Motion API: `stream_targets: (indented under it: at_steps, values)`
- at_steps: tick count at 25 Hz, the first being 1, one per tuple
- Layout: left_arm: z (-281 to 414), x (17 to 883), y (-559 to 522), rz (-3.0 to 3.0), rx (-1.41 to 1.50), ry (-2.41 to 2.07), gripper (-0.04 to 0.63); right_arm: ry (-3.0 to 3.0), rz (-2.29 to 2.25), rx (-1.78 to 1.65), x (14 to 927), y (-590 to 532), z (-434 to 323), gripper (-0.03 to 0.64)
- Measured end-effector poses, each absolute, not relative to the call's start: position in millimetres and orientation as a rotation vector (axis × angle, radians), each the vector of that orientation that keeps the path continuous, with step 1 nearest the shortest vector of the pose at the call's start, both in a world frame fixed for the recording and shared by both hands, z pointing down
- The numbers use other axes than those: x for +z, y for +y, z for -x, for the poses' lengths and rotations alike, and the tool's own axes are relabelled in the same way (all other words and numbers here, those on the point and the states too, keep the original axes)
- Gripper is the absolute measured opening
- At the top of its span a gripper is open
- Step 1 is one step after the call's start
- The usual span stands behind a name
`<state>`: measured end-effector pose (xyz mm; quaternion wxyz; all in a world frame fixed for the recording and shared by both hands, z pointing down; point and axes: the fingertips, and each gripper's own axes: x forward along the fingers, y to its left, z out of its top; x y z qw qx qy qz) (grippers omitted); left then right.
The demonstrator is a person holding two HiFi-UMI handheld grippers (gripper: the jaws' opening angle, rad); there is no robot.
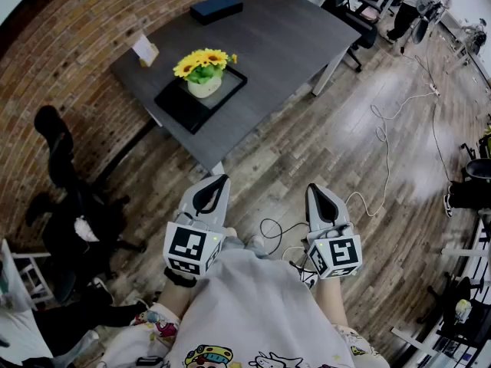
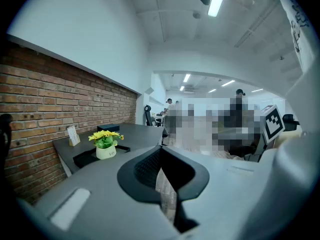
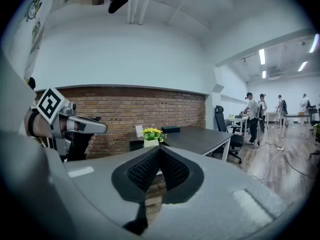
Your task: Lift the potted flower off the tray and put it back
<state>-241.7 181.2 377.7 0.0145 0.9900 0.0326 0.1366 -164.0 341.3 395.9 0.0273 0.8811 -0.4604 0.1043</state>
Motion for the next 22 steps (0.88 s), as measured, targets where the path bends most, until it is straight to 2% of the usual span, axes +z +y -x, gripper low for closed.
stream_targets:
  at_steps: [7,11,16,22]
  values:
    - [240.7,372.2,191.8,-3.063,0.384,0.101,0.019,-1.482,-2.755,0.329,389.5,354.8,158.5,0.002]
    - [247.1,372.0,198.5,-3.059,0.367,0.078,0.073,-1.563,-2.726,0.319,389.6,356.6,165.8,0.074]
    - [260.2,376.9,207.6,-3.047,0.364,0.038,0.140,-1.629,-2.727,0.331,391.8,365.0,177.5,0.133]
    - [259.5,379.4,217.9,-3.044,0.359,0.044,0.183,-1.657,-2.748,0.374,396.4,379.6,177.3,0.190]
